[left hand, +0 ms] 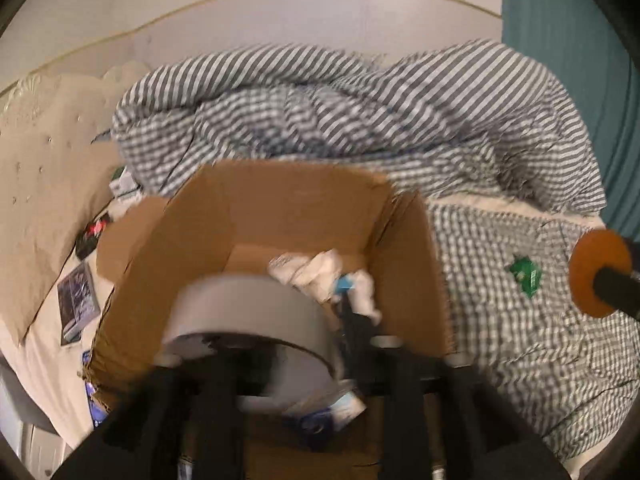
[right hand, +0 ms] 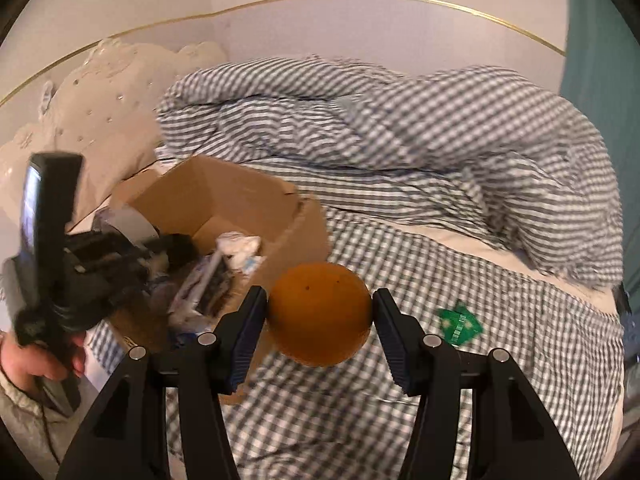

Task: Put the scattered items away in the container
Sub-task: 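Carry the tape roll and orange into the box and open both tools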

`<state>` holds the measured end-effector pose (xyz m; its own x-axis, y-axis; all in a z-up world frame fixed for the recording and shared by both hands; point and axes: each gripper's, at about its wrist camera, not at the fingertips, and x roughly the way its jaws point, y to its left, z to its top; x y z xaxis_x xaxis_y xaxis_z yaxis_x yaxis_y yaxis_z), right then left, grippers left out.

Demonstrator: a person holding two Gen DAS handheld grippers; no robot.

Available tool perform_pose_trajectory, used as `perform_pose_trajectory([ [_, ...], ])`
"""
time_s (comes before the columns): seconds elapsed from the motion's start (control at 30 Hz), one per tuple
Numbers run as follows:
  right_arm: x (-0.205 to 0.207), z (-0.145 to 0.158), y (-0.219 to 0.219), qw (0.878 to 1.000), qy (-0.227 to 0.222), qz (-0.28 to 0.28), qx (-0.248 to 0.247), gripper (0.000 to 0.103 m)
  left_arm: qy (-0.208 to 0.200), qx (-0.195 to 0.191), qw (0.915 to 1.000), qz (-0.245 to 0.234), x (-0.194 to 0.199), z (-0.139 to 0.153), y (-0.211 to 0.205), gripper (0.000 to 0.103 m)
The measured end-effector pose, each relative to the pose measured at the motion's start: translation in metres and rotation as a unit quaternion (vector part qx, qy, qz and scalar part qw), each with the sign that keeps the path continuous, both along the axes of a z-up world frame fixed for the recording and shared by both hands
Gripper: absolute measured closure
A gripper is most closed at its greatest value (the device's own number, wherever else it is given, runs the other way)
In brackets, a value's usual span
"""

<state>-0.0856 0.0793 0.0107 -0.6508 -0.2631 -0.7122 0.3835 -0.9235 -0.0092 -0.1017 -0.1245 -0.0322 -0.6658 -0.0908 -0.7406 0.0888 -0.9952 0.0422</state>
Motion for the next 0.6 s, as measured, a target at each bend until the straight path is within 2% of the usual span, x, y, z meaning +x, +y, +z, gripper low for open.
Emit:
perform_pose_trajectory([
  [0.07,-0.003,0.000,-0.014,1.000,-0.002,0.008,0.004,0.049,0.007,0.001,0.9999,0.014,0.001,-0.006,-0.009,0.024],
  [0.27,-0.015,-0.006,-0.058,0.999,-0.010,0.035,0.001,0.049,0.013,-0.006,0.9994,0.032,0.004,-0.009,-0.023,0.020],
  [0.4,-0.026,-0.011,-0.080,0.999,-0.015,0.040,-0.005,0.049,0.014,-0.003,0.9996,0.025,0.003,-0.009,-0.026,0.010],
  [0.6,-0.042,-0.024,-0.099,0.998,-0.037,0.047,-0.015,0.048,0.025,0.000,0.9986,0.046,0.002,-0.008,-0.039,0.010],
])
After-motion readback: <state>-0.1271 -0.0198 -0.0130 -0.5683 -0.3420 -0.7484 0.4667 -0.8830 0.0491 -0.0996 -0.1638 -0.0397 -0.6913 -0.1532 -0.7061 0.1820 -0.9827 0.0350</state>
